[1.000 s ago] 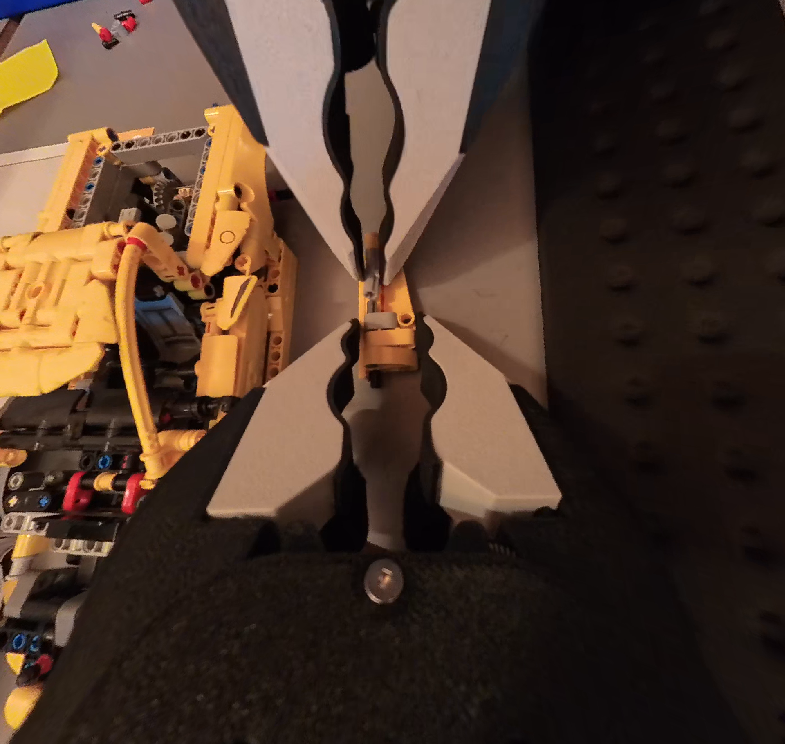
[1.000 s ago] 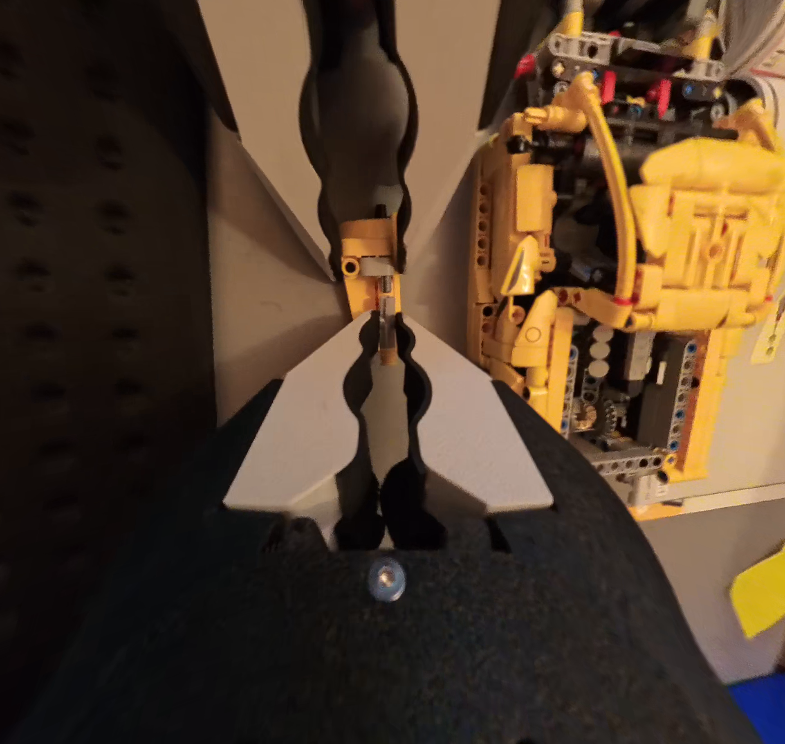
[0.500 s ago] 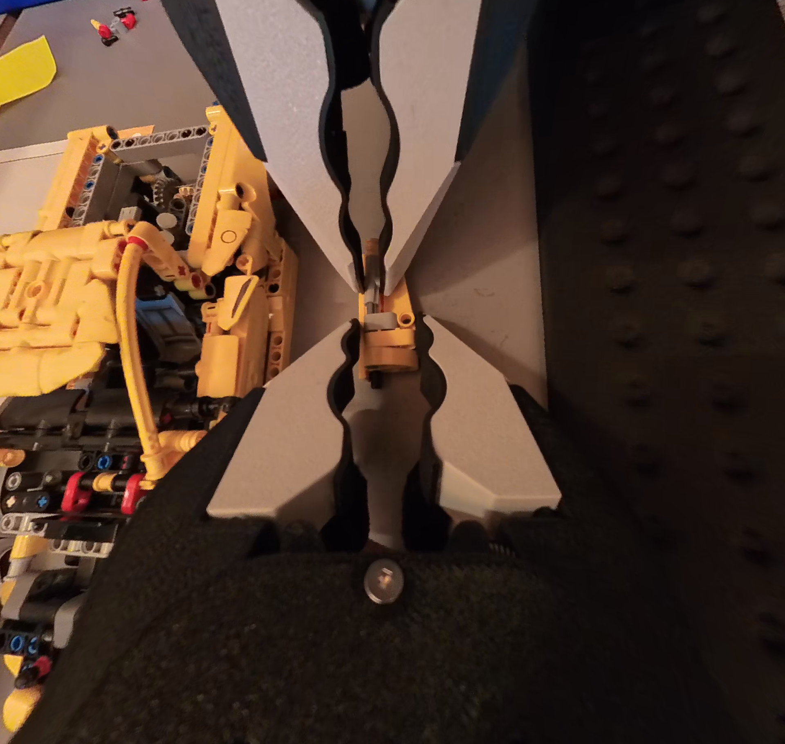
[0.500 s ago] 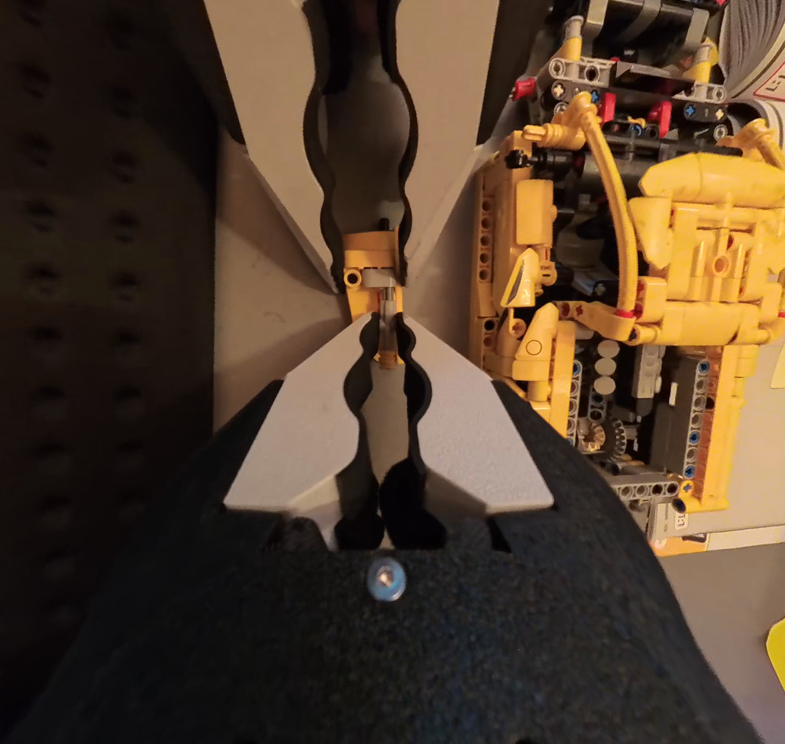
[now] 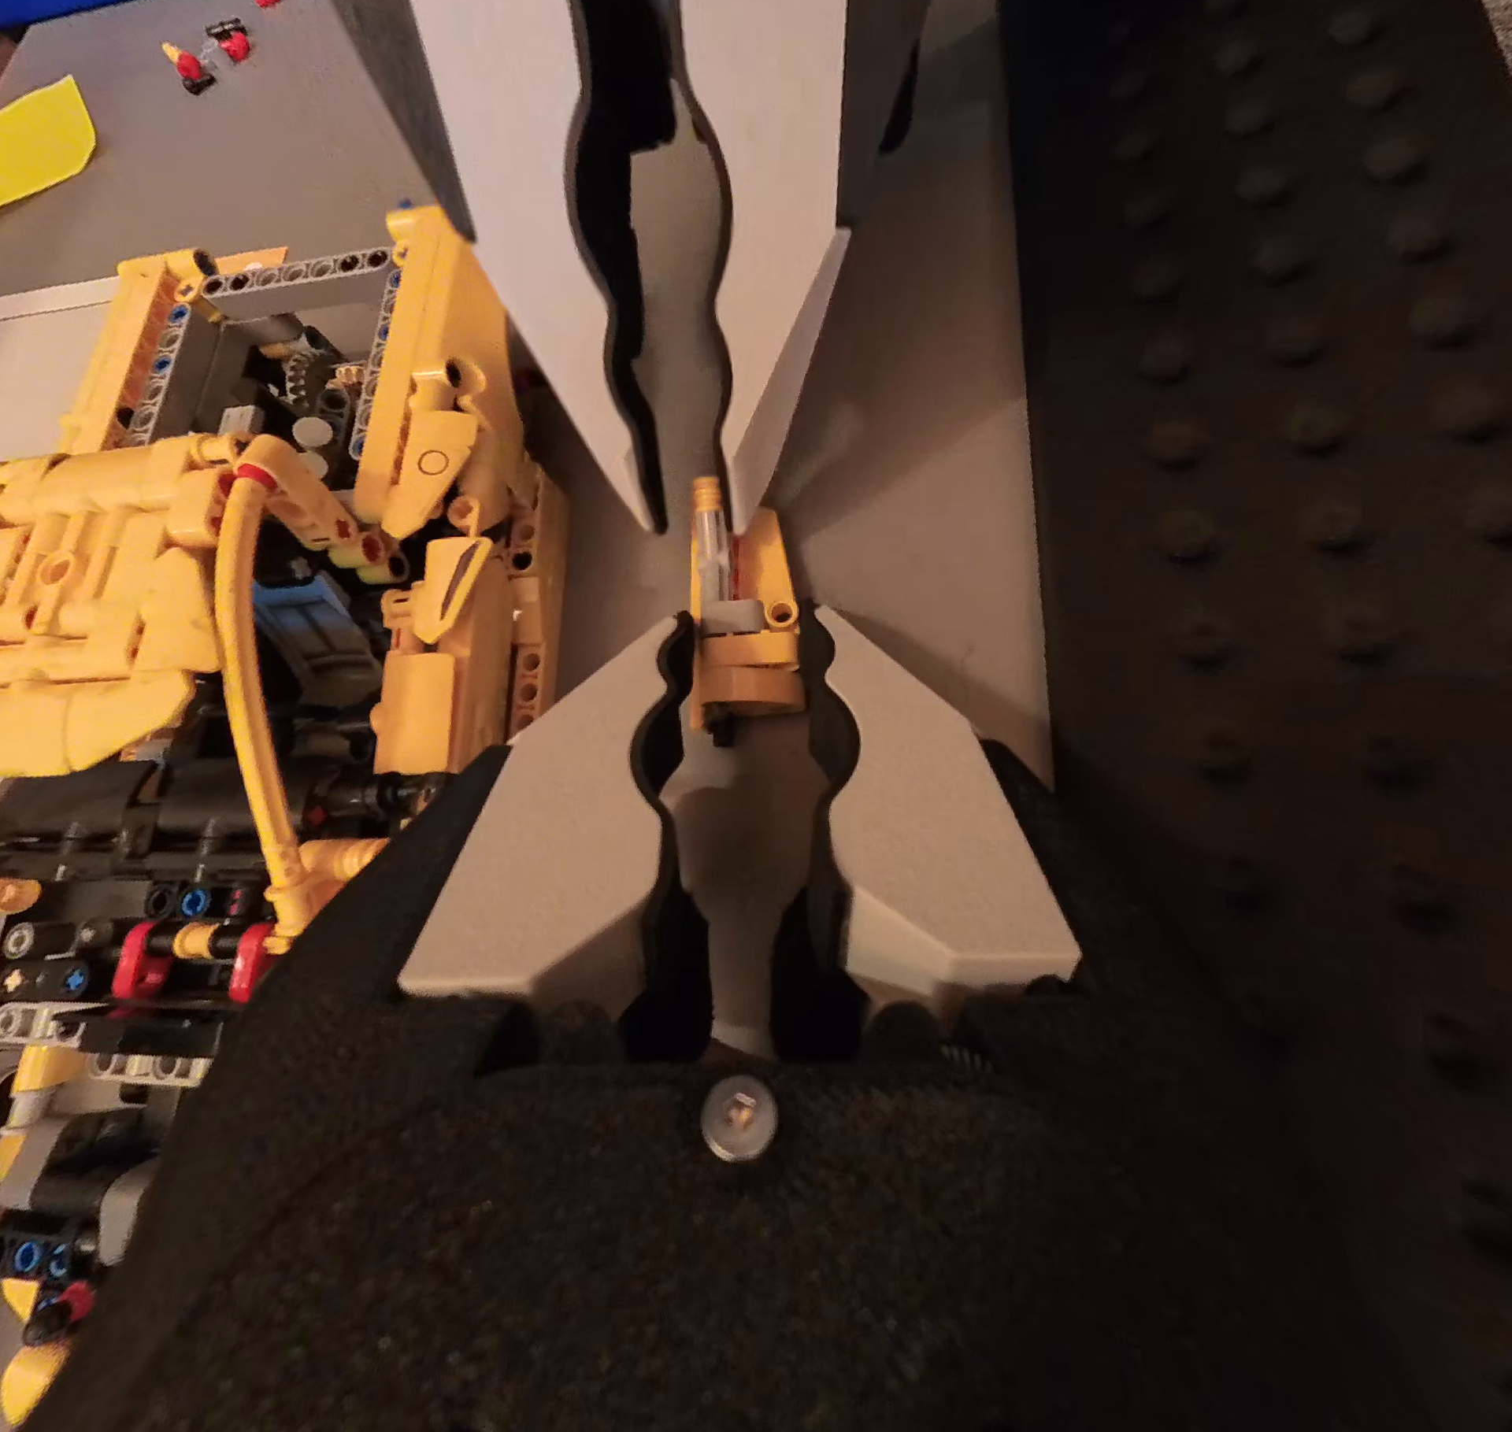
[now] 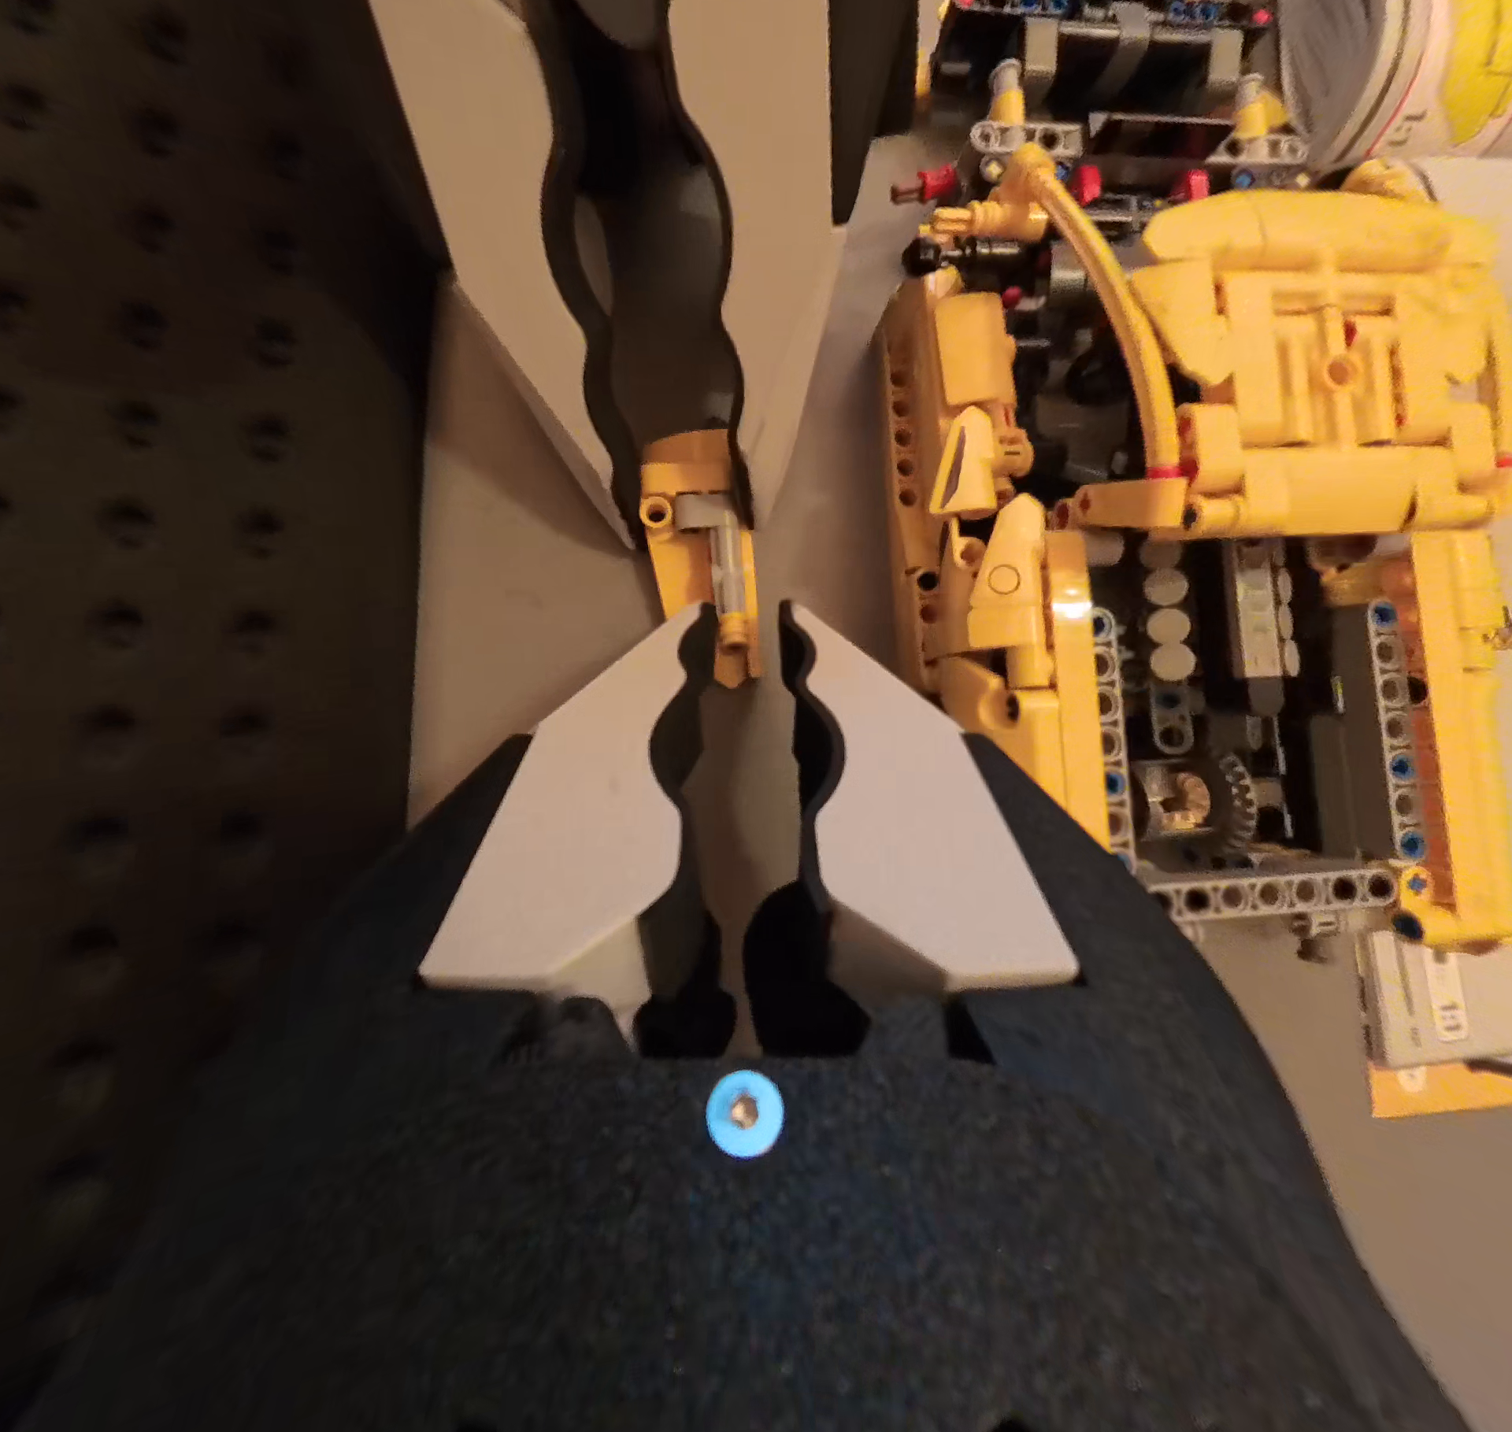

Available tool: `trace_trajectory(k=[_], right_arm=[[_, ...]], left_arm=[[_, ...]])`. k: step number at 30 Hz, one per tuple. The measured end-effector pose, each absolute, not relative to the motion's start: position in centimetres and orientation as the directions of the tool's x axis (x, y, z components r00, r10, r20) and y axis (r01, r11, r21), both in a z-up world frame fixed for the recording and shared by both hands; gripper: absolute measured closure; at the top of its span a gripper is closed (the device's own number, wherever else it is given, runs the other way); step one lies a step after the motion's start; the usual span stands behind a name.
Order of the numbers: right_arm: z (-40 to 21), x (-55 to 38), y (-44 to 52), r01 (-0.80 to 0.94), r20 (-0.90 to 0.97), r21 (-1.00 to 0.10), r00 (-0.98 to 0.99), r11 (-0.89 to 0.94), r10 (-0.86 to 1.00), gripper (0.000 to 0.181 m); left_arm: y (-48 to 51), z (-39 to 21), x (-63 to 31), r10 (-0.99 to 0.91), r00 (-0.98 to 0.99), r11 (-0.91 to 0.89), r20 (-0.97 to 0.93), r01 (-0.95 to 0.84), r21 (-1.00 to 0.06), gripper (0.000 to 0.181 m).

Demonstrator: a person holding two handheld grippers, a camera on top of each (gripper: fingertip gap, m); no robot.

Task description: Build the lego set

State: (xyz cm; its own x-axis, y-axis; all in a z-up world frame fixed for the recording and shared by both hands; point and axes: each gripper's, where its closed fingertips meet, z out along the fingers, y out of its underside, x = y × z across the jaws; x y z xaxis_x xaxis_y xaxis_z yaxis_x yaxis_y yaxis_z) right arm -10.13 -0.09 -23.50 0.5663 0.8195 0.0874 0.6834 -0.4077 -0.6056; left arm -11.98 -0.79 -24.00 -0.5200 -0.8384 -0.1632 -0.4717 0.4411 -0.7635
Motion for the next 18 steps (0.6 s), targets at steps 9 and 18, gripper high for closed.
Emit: trace_trajectory(k=[9,18], right_arm=[[-23.7,-10.7,-0.3,0.627,0.015,-0.646,0.580,-0.435,0.815,0.175],[-23.5,-10.4,0.1,0.647,0.109,-0.677,0.560,-0.351,0.821,0.170]], left_arm=[[-0.8,-24.0,-12.0,-0.837,-0.524,0.438,-0.156,-0.473,-0.764,0.155],[-0.6,-24.1,-13.1,-0.848,-0.525,0.386,-0.074,-0.517,-0.764,0.149]])
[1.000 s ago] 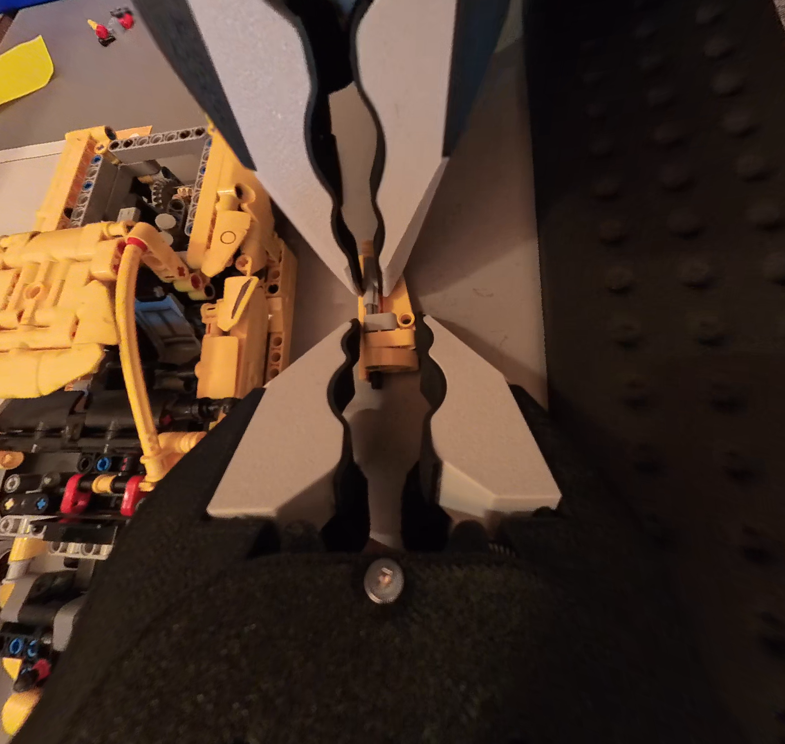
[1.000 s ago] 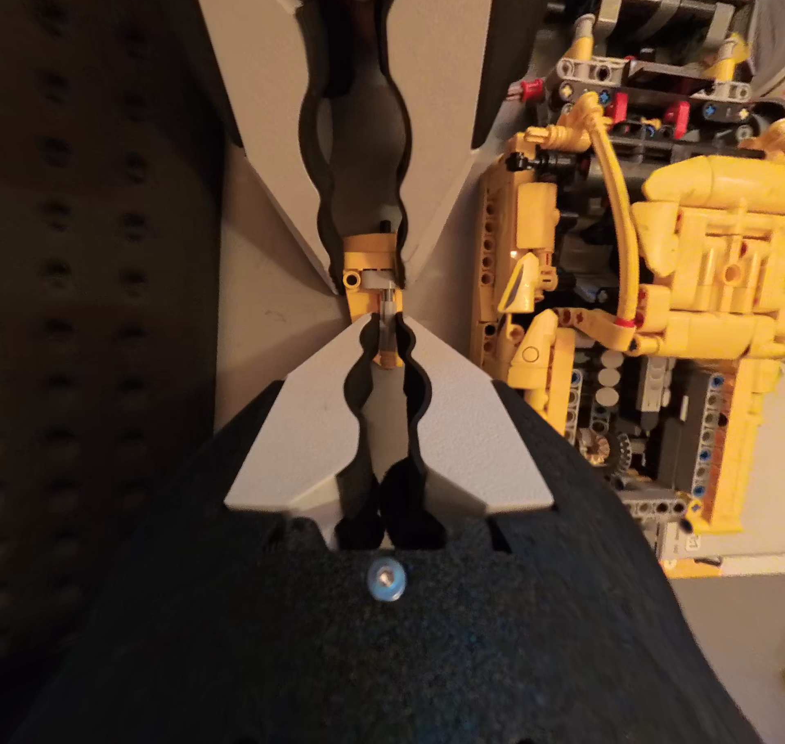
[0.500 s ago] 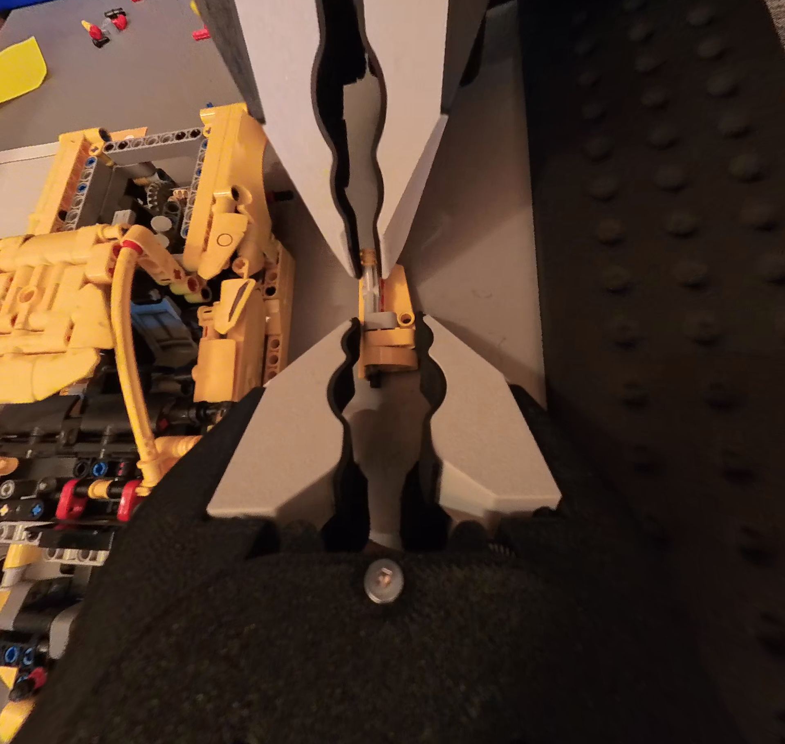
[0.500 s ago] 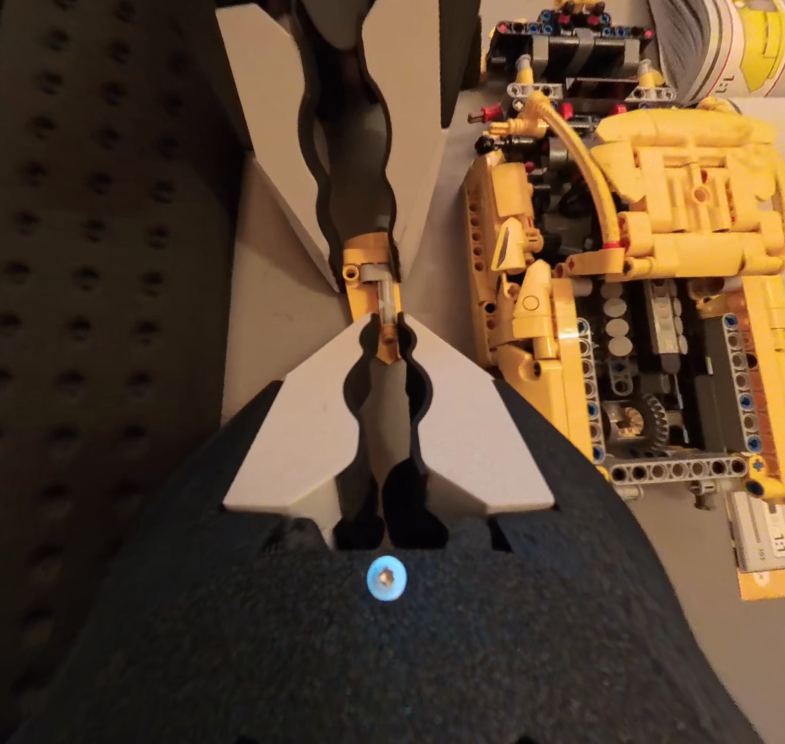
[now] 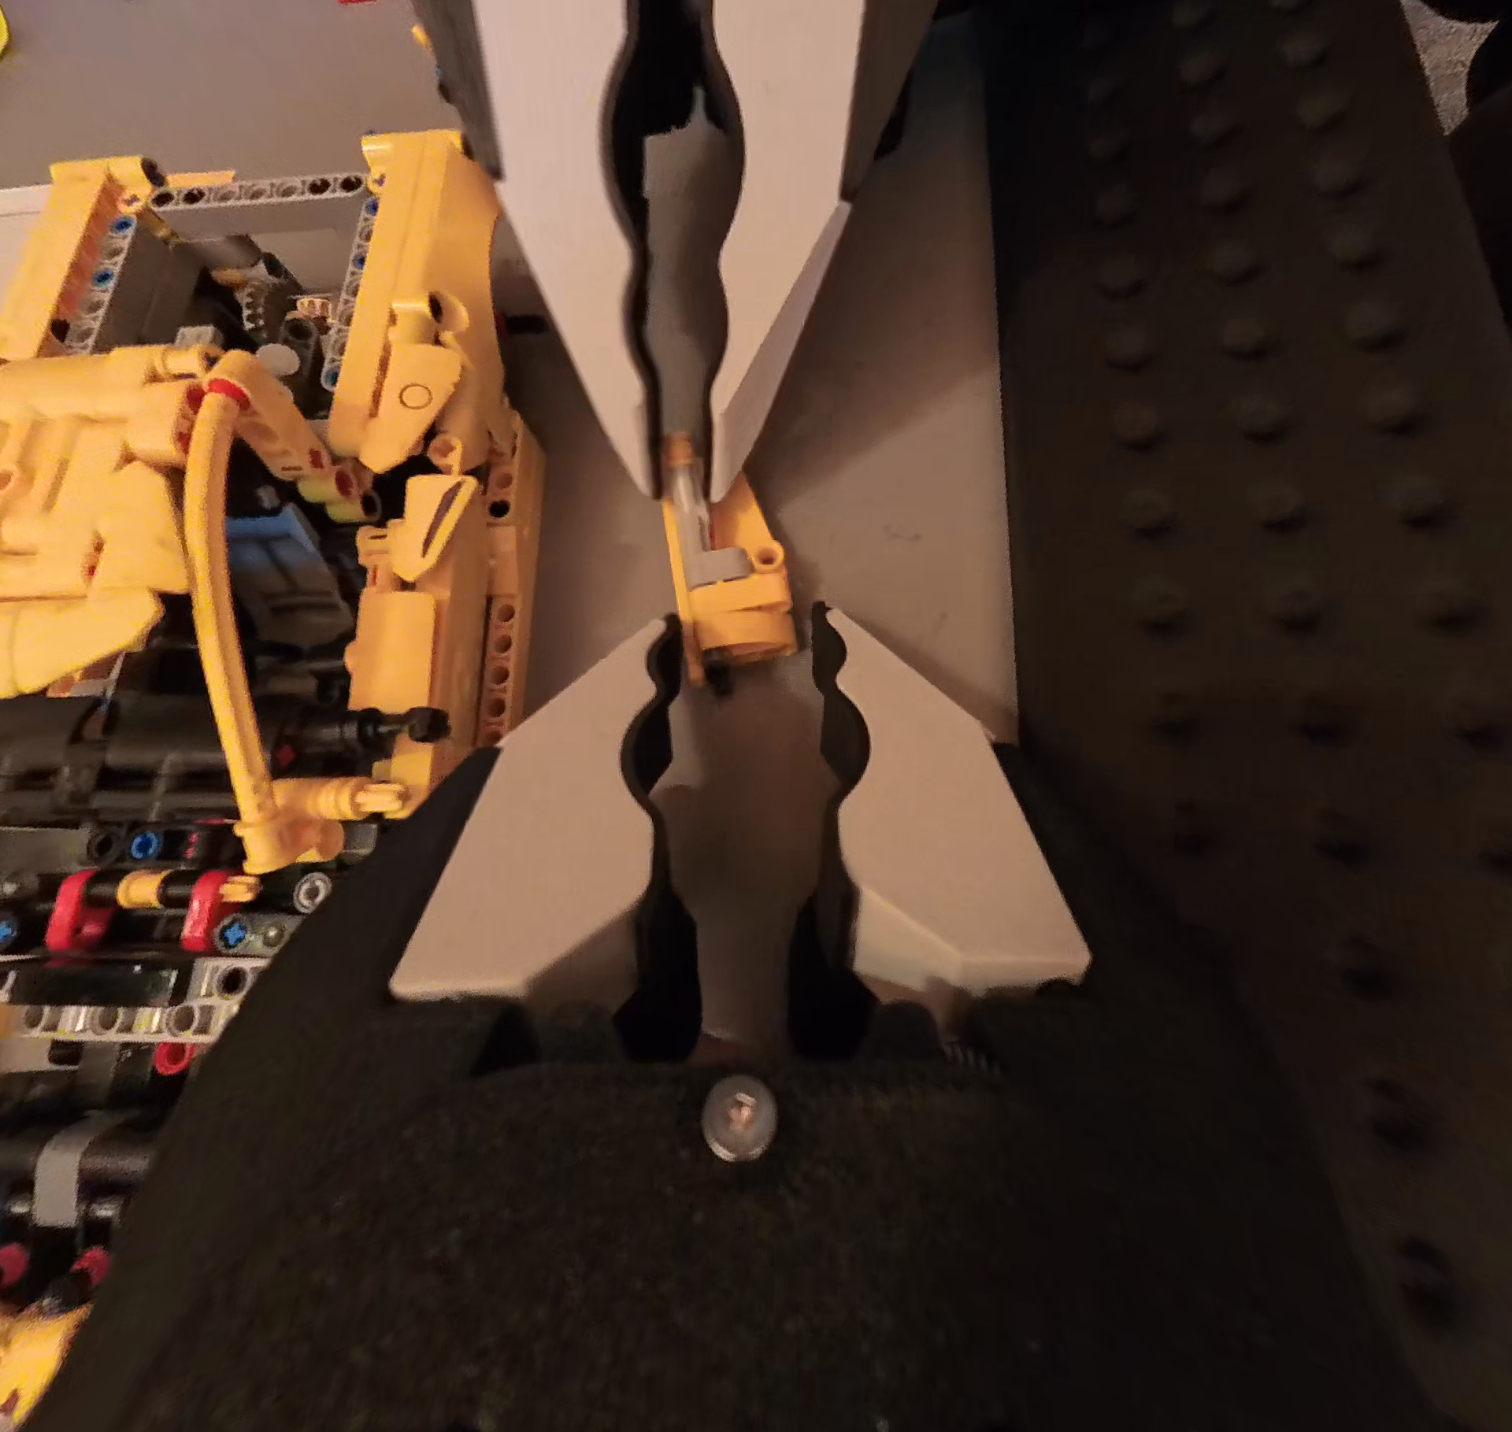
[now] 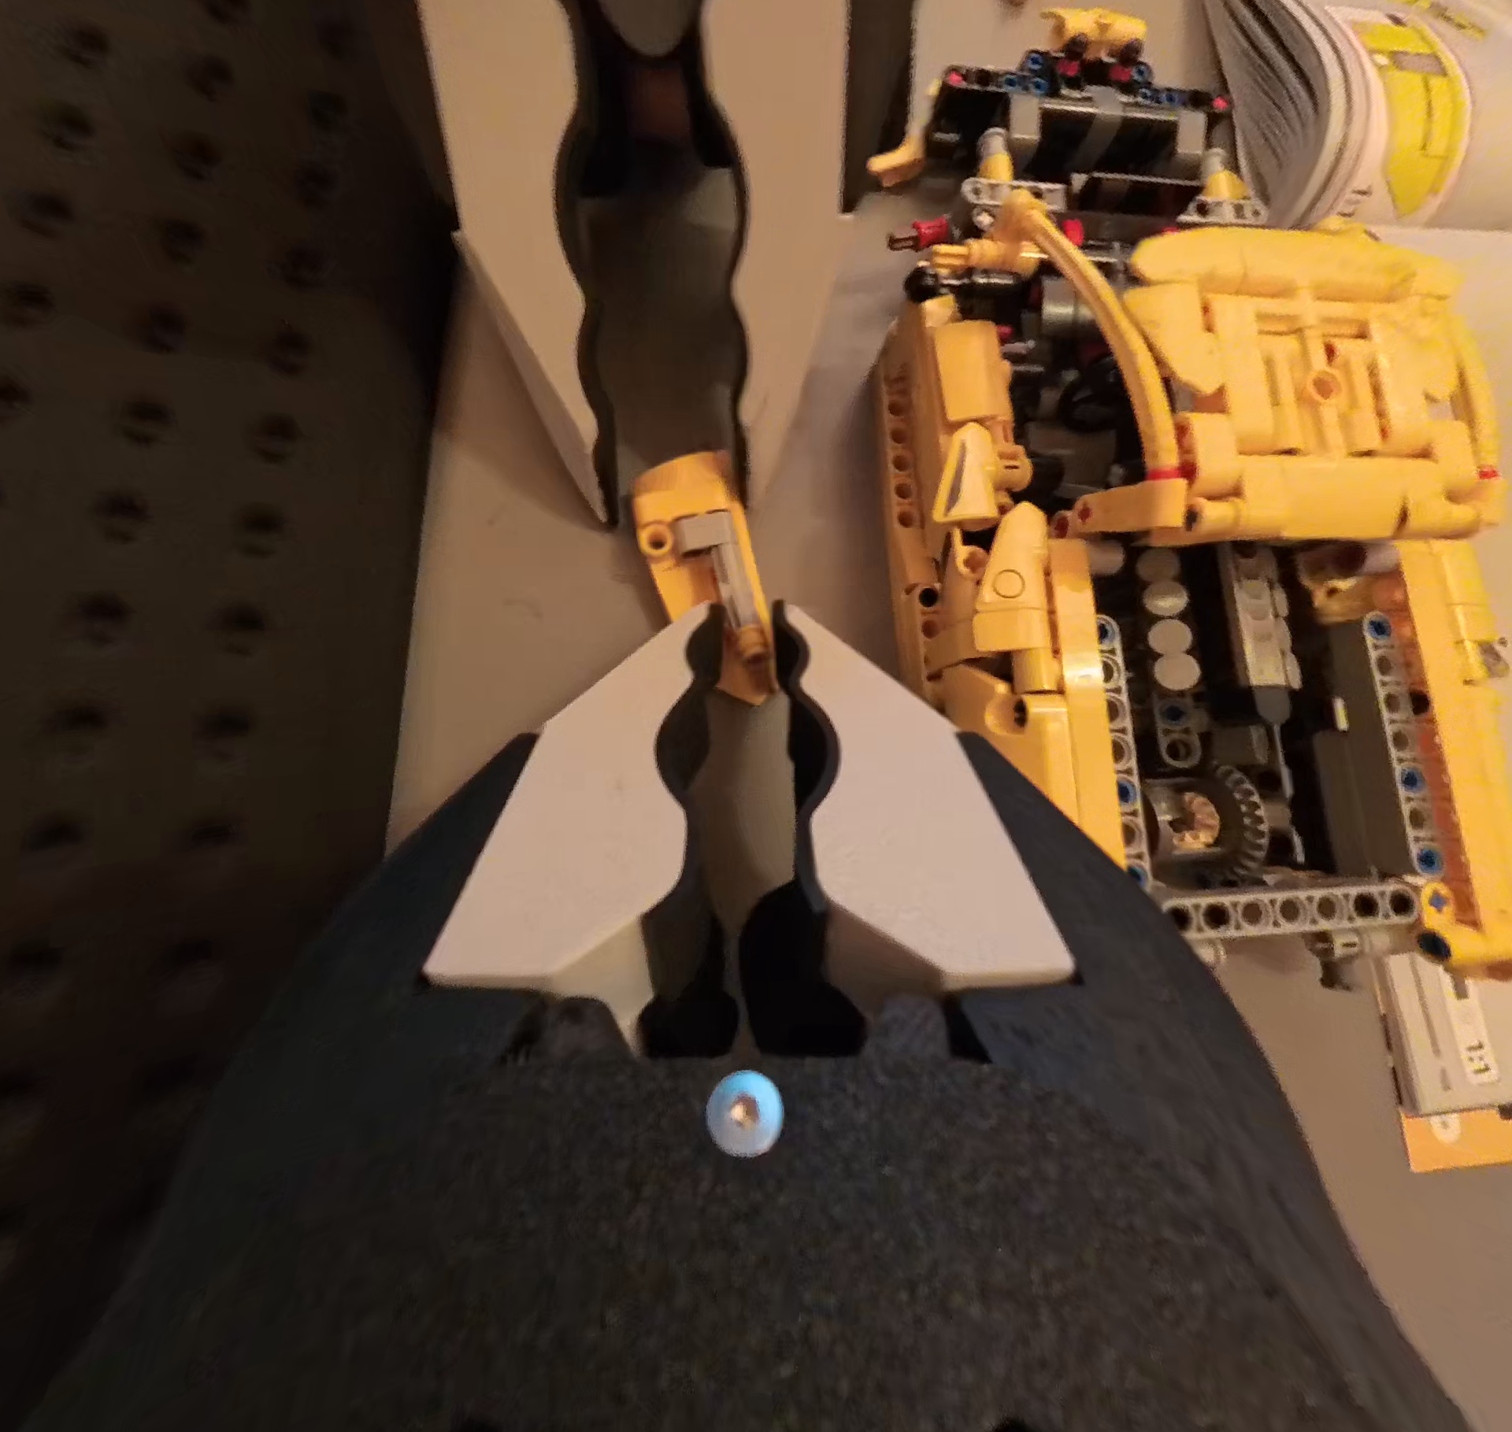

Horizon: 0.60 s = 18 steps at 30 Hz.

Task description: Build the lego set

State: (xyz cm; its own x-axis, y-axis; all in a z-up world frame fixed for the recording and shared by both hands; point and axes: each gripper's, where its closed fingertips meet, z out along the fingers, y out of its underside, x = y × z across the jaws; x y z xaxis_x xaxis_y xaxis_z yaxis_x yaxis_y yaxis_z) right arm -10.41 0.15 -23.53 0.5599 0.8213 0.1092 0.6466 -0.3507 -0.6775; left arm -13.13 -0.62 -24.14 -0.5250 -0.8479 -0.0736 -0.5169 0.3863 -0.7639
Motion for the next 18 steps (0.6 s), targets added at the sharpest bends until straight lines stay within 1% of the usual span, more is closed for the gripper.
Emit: trace_trajectory(k=[2,4,7,10,13,16,18], right_arm=[[-23.0,-10.2,0.3,0.580,0.053,-0.694,0.631,-0.425,0.774,0.150],[-22.2,-9.3,0.6,0.478,0.017,-0.701,0.754,-0.530,0.657,0.143],[-21.2,-10.4,-0.3,0.276,-0.078,-0.761,0.860,-0.588,0.505,0.122],[-21.9,-11.3,-1.3,0.196,-0.077,-0.750,0.923,-0.632,0.376,0.114],[-22.4,-11.3,-1.7,0.158,-0.056,-0.739,0.954,-0.655,0.294,0.114],[-22.6,-11.1,-1.5,0.155,-0.031,-0.734,0.965,-0.661,0.260,0.118],[-22.4,-11.3,-1.0,0.199,0.021,-0.743,0.961,-0.639,0.275,0.114]], left_arm=[[-0.6,-24.2,-13.1,-0.846,-0.526,0.393,-0.082,-0.513,-0.763,0.153],[-0.4,-24.1,-13.0,-0.861,-0.500,0.382,-0.089,-0.522,-0.763,0.153],[0.1,-24.2,-12.7,-0.915,-0.401,0.288,-0.040,-0.580,-0.762,0.153],[-0.8,-24.1,-12.8,-0.935,-0.339,0.146,0.105,-0.635,-0.758,0.153],[-1.5,-23.2,-13.5,-0.907,-0.364,0.072,0.211,-0.629,-0.774,0.153],[-0.9,-22.1,-14.5,-0.879,-0.403,0.045,0.257,-0.605,-0.795,0.156],[0.0,-22.3,-14.5,-0.888,-0.396,0.061,0.233,-0.605,-0.794,0.158]])
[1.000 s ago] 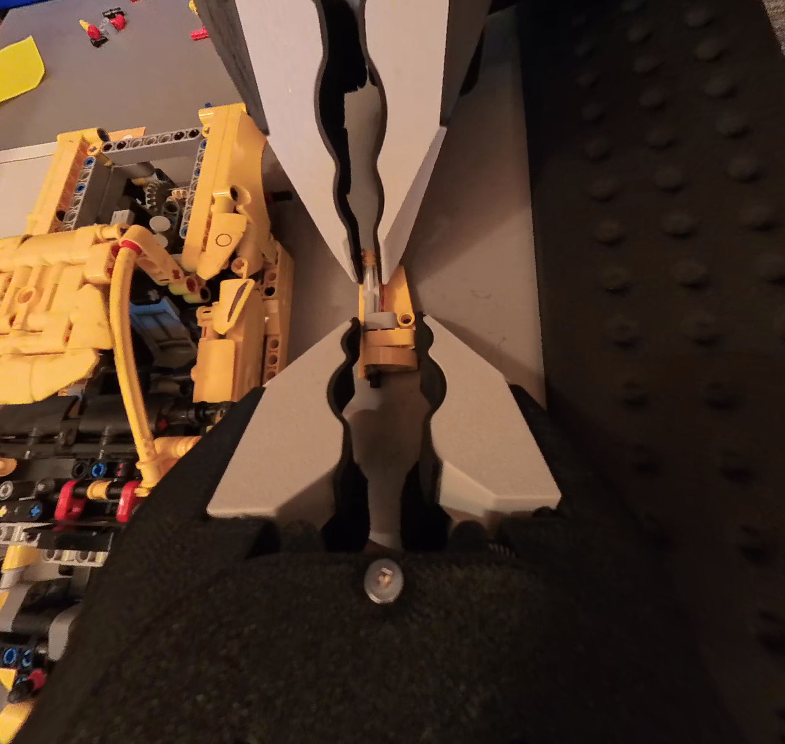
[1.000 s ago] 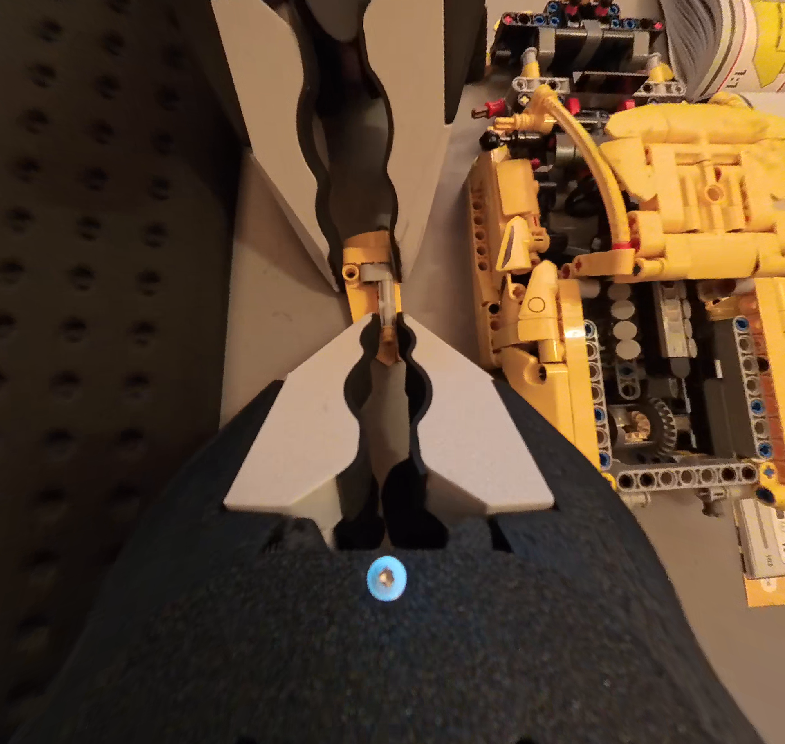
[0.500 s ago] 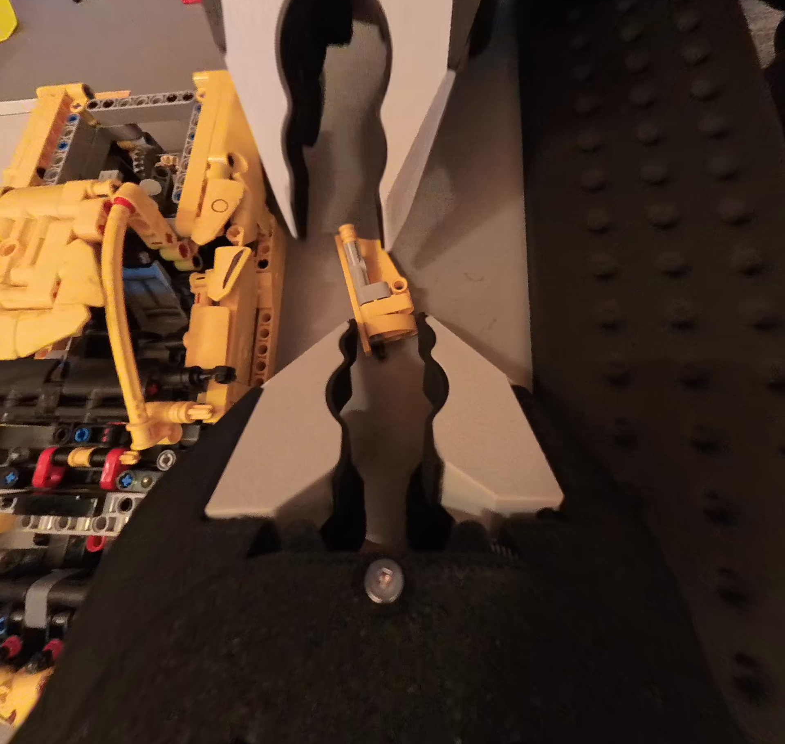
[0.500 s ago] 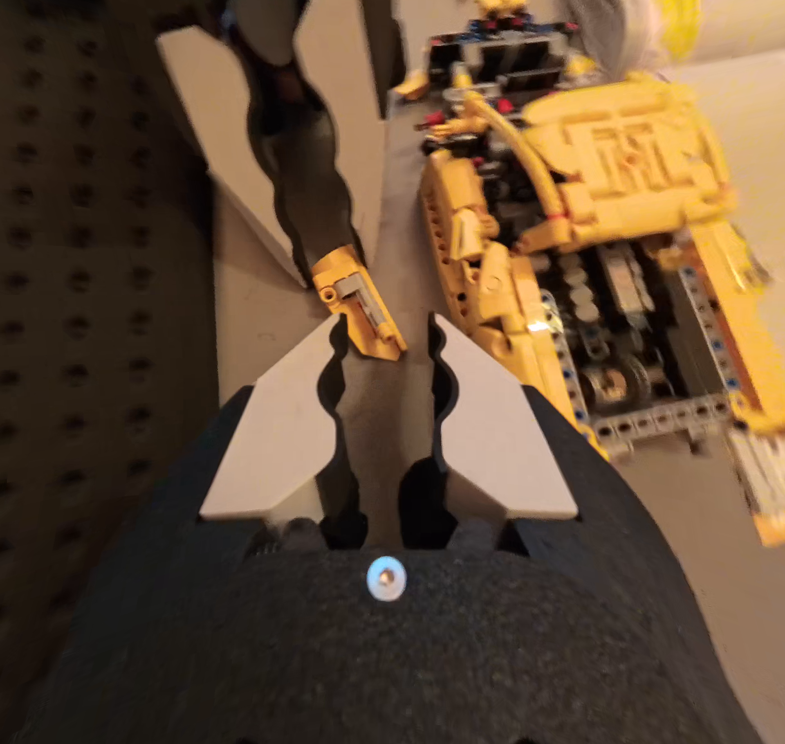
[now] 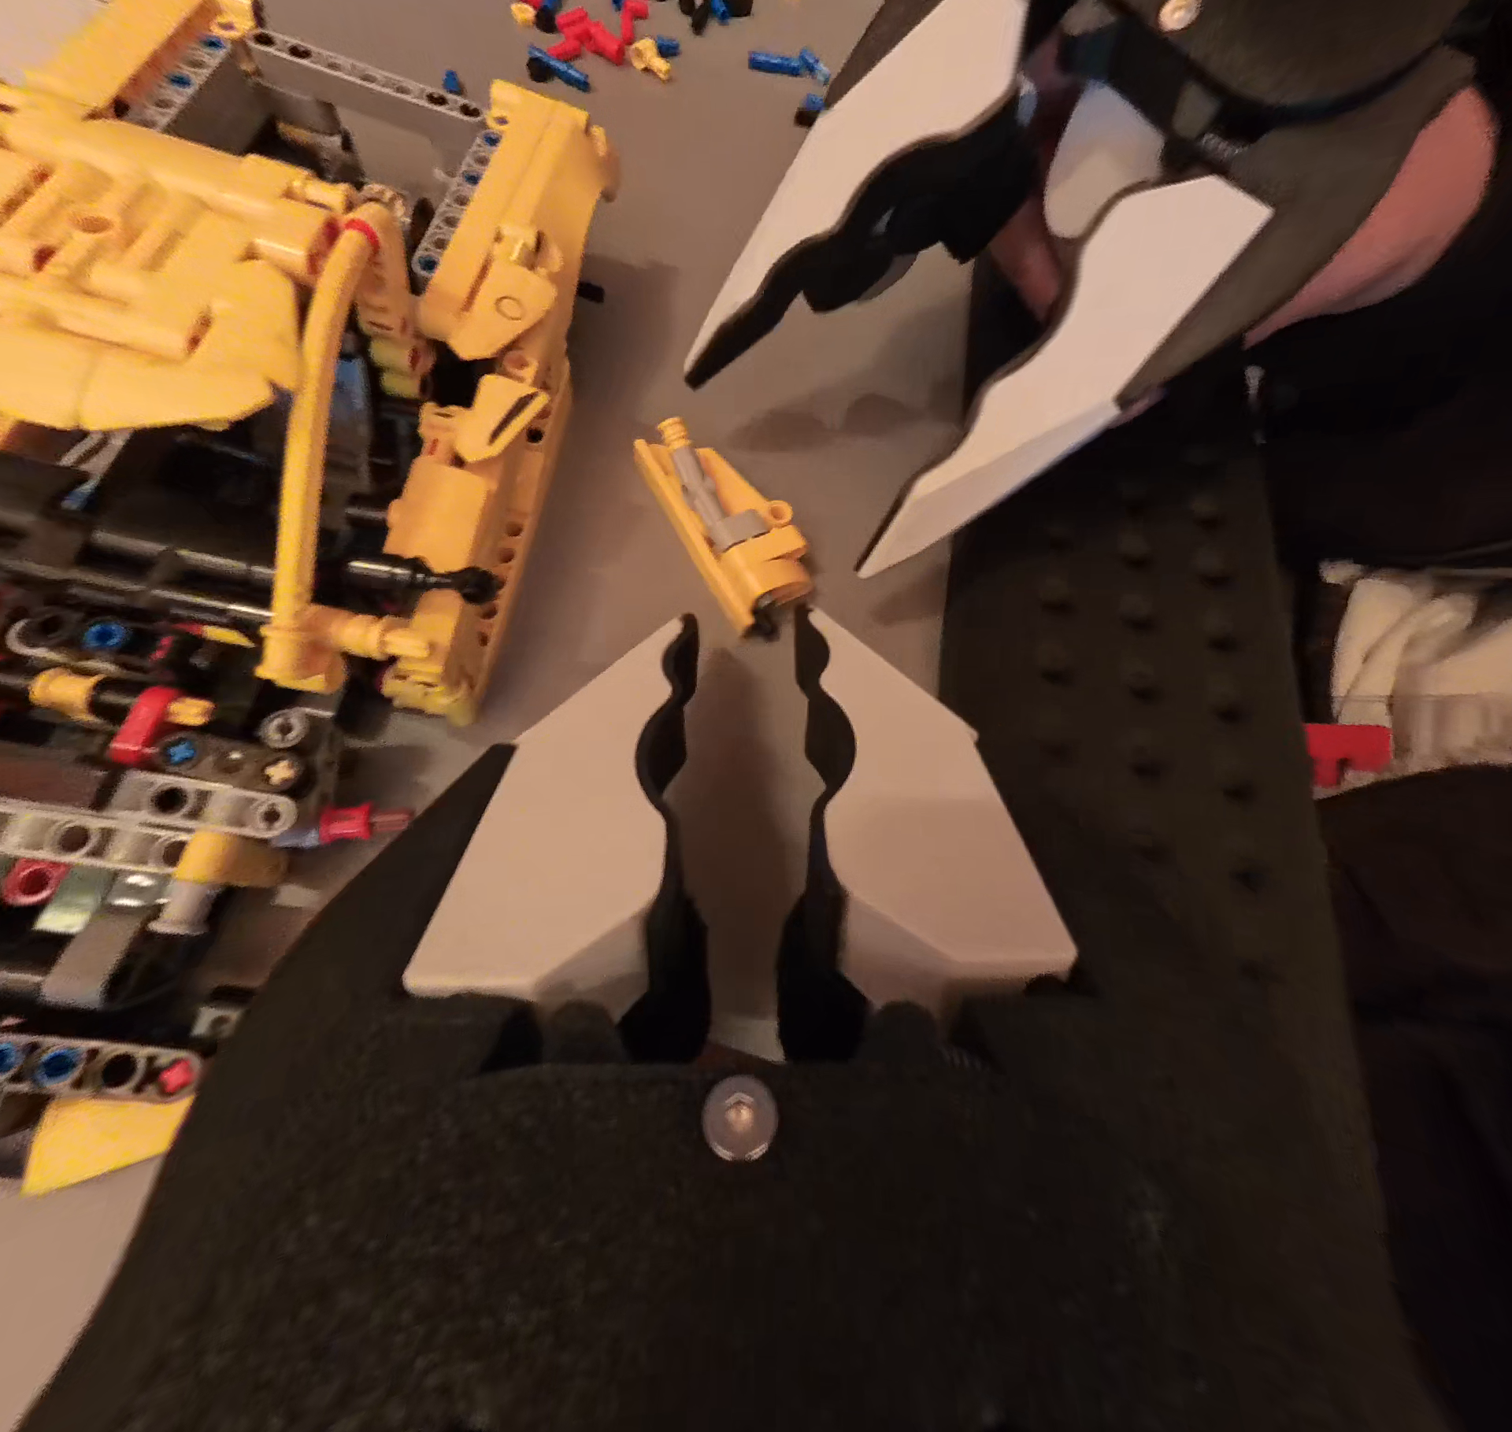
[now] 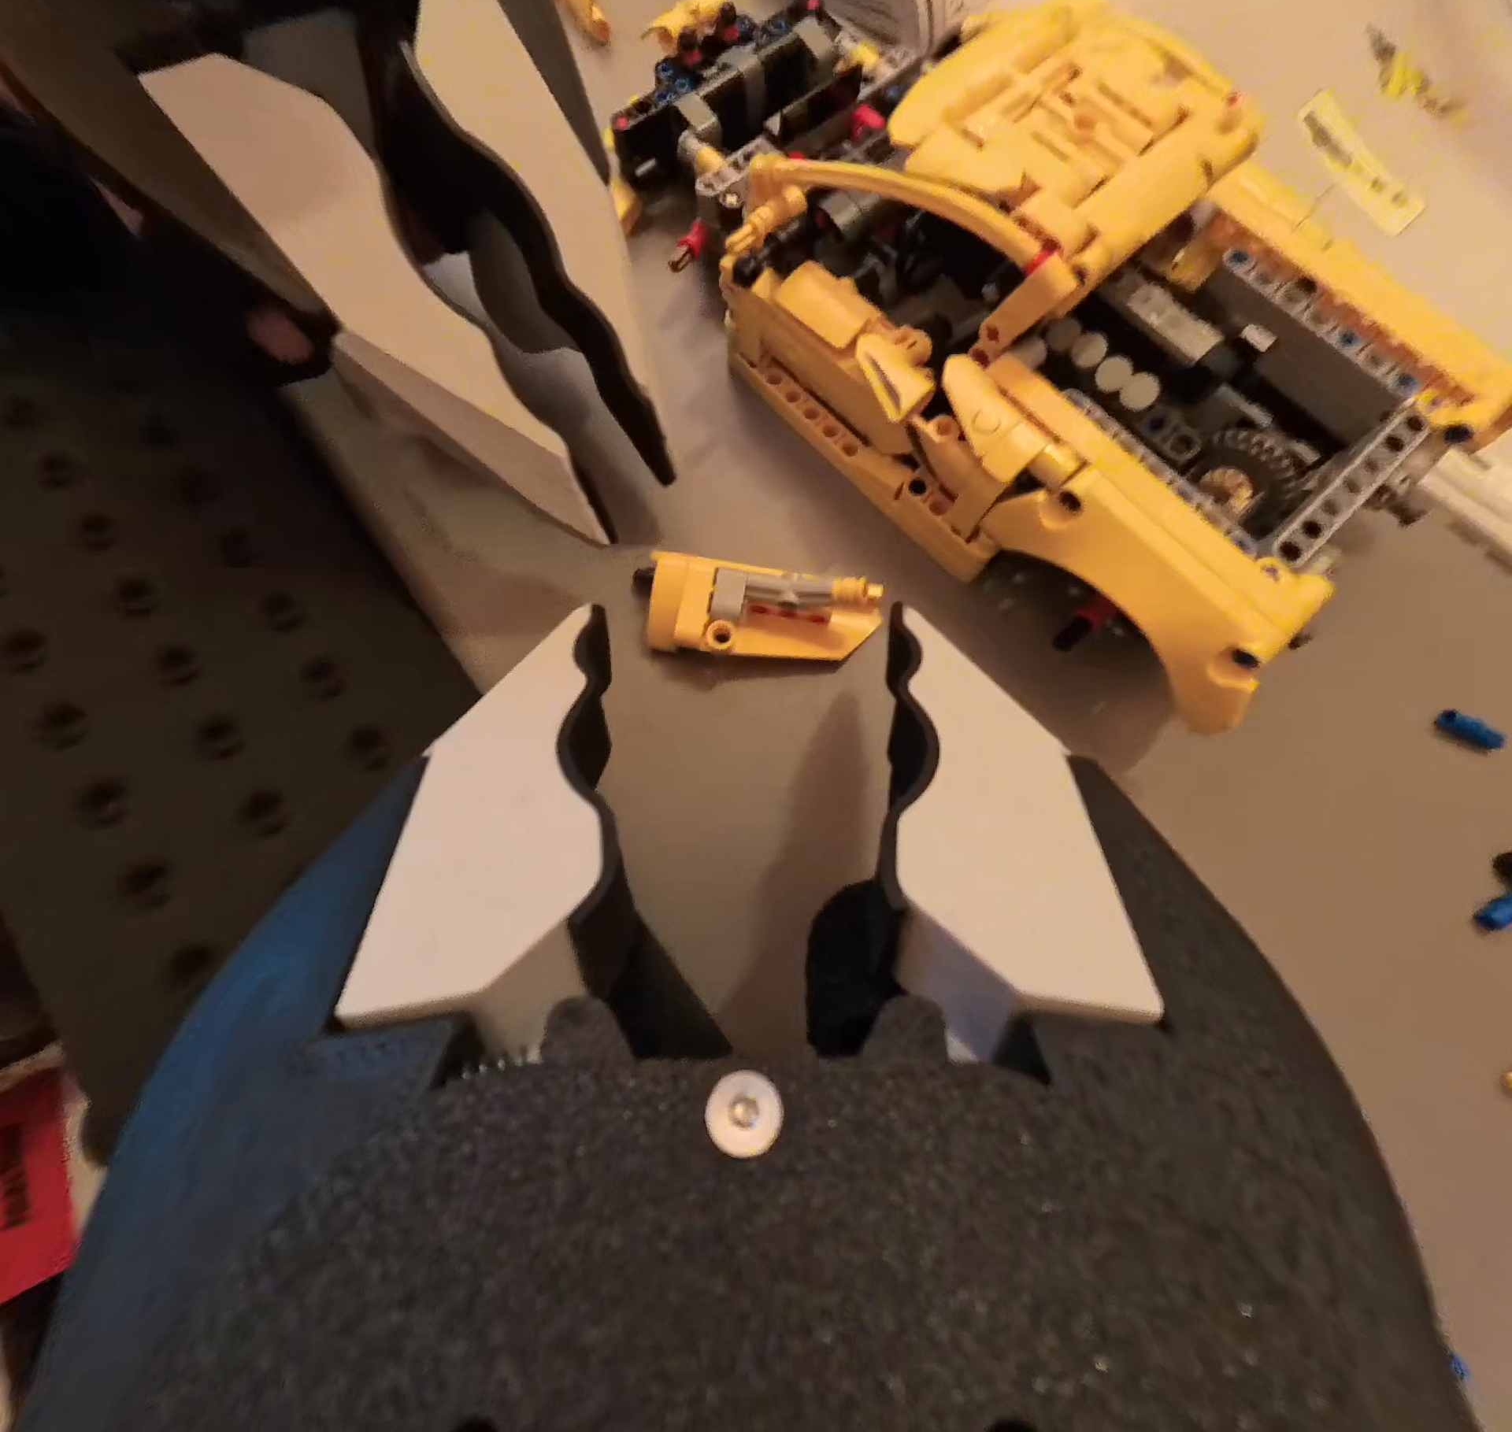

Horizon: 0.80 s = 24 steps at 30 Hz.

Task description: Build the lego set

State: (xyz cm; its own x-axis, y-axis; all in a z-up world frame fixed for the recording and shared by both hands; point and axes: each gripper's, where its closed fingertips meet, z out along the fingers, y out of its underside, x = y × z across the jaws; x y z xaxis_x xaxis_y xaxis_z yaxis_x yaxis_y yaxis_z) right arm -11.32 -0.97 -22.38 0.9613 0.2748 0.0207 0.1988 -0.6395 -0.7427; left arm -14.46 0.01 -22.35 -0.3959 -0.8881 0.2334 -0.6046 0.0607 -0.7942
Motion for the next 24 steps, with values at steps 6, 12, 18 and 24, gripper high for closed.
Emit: trace_trajectory(k=[6,12,18,24], right_arm=[[-23.4,-11.7,-0.1,0.212,0.014,-0.708,0.958,-0.673,0.288,0.104],[-23.4,-11.2,-0.2,0.282,0.065,-0.706,0.939,-0.650,0.337,0.116],[-23.8,-11.2,0.3,0.262,0.043,-0.692,0.945,-0.673,0.324,0.119],[-24.0,-11.4,0.3,0.294,0.072,-0.686,0.937,-0.666,0.341,0.121]], left_arm=[[-0.6,-23.5,-13.1,-0.885,-0.403,0.090,0.235,-0.642,-0.761,0.181],[-1.0,-23.4,-13.3,-0.876,-0.409,0.082,0.257,-0.651,-0.755,0.181],[0.1,-22.8,-12.4,-0.876,-0.353,-0.007,0.329,-0.672,-0.741,0.181],[-0.4,-24.2,-12.3,-0.884,-0.345,0.023,0.317,-0.707,-0.707,0.181]])
